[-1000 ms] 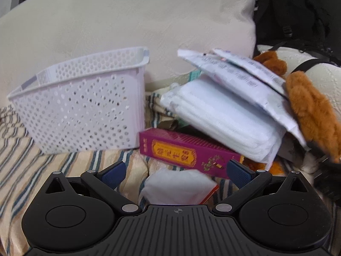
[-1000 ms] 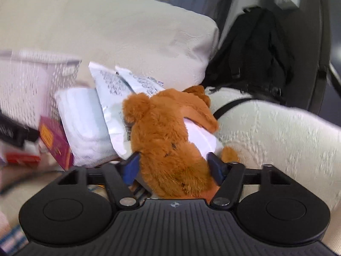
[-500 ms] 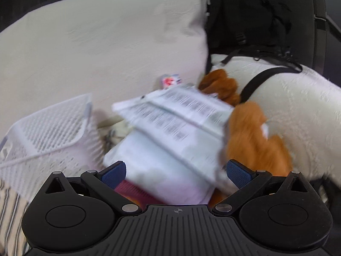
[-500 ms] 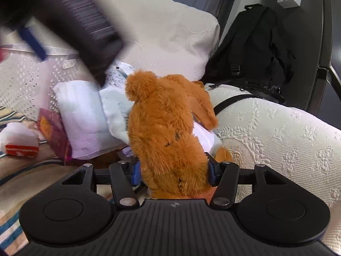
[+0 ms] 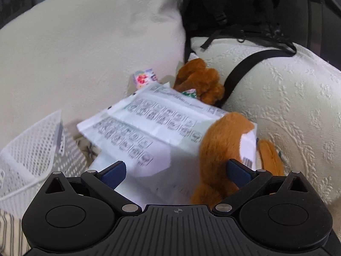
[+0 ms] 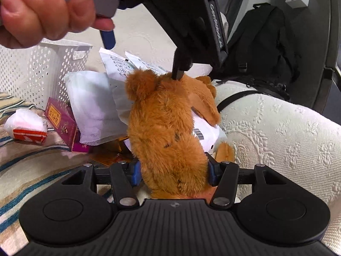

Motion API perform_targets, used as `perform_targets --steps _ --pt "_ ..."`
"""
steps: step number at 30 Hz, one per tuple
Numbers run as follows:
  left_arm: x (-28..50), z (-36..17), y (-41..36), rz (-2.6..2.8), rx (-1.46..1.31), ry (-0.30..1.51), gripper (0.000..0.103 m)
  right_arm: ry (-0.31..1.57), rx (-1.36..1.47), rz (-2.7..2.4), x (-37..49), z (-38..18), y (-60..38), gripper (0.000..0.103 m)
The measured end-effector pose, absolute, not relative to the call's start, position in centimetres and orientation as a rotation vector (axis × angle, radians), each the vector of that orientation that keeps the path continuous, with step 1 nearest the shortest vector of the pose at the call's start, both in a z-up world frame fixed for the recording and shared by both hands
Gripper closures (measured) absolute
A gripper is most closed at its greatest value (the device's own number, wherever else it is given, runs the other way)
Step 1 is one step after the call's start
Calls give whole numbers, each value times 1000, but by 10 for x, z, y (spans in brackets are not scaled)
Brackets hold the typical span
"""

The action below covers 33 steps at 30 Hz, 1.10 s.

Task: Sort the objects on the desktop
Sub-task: 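Close the right gripper on the teddy bear and lift it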

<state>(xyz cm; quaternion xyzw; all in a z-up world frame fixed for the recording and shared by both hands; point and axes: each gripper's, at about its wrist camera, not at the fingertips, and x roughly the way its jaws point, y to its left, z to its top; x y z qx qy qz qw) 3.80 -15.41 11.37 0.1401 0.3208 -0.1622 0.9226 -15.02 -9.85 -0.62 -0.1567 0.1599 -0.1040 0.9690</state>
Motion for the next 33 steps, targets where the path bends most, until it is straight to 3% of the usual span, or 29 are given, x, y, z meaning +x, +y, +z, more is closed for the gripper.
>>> perform_targets --steps 6,14,20,24,26,28,33 --pt "47 130 -146 -427 176 699 0 321 -350 -207 -151 -10 -95 42" --pt "65 106 -170 -502 162 841 3 324 -405 -208 -149 -14 -88 39" --pt "68 96 -188 -461 242 825 19 330 -411 -211 -148 -14 -90 37" --pt "71 89 -200 -407 329 829 43 384 -390 -260 -139 -15 -96 22" --pt "71 85 -202 -378 356 815 56 440 -358 -253 -132 -17 -103 21" --pt "71 83 -200 -370 352 806 65 412 -364 -257 -136 -15 -102 34" --pt "65 89 -188 -373 317 789 65 382 -407 -253 -141 -16 -95 40"
